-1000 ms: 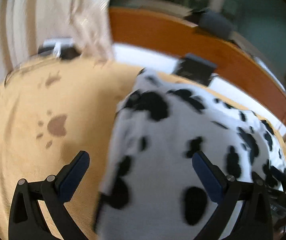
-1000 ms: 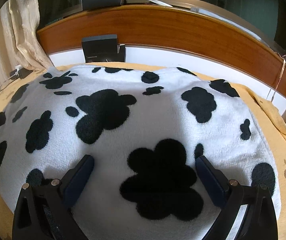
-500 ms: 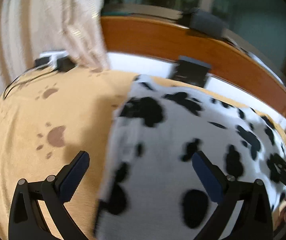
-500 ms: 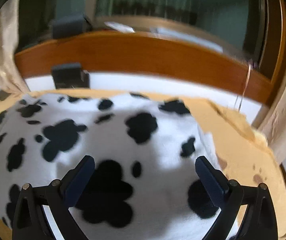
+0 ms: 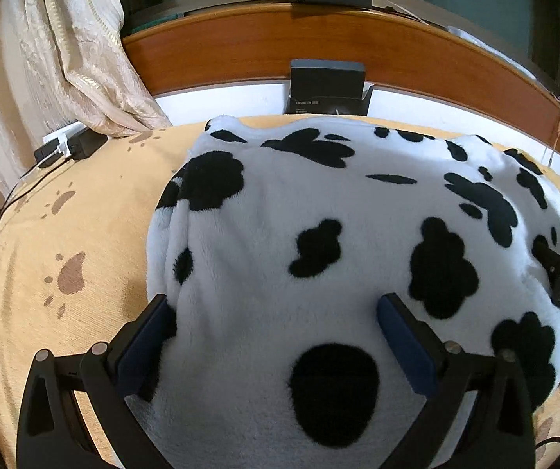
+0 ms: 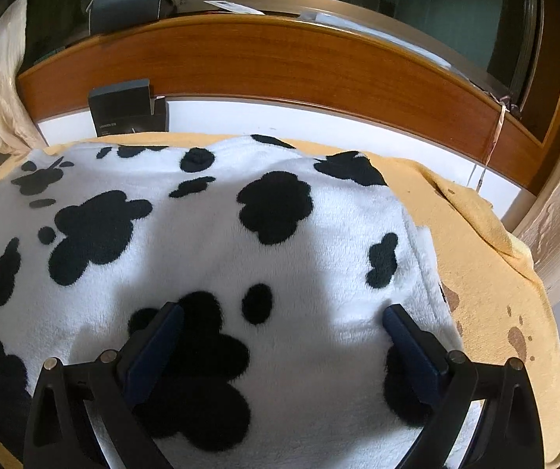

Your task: Fold clothes

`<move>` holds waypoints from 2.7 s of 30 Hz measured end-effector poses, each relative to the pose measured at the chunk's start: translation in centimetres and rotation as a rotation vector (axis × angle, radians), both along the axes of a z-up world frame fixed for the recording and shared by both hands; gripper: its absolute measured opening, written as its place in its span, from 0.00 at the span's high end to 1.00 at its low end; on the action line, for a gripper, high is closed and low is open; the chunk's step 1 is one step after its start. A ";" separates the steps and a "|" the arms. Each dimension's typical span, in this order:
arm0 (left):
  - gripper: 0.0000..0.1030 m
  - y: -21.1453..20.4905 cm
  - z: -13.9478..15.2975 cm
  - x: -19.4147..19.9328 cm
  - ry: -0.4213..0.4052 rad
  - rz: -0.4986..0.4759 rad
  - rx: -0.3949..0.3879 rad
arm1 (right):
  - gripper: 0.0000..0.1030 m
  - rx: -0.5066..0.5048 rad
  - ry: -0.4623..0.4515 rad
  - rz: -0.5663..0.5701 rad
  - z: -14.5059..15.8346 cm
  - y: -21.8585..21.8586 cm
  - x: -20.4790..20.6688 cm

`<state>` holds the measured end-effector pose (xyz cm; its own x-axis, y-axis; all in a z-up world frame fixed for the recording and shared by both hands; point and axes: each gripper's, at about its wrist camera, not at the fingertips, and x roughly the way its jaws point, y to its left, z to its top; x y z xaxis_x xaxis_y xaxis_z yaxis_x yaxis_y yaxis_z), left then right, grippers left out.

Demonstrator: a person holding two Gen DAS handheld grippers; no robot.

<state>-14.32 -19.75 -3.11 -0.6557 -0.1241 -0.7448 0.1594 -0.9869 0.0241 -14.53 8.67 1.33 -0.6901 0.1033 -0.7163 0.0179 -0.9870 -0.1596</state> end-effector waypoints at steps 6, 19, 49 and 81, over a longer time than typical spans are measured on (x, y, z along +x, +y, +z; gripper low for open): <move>0.00 -0.1 0.4 0.1 0.003 0.006 0.002 | 0.01 0.001 0.000 0.000 -0.1 0.0 -0.1; 0.00 2.9 1.0 -2.6 -0.051 -0.021 -0.072 | 0.01 -0.014 -0.001 0.003 0.0 0.4 -0.3; 0.00 -2.1 0.4 -11.4 -0.166 0.029 0.017 | 0.01 -0.042 -0.202 0.126 0.7 0.1 -11.2; 0.42 2.5 2.9 -1.1 0.053 -0.069 0.036 | 0.59 -0.291 0.040 0.247 4.0 6.5 2.8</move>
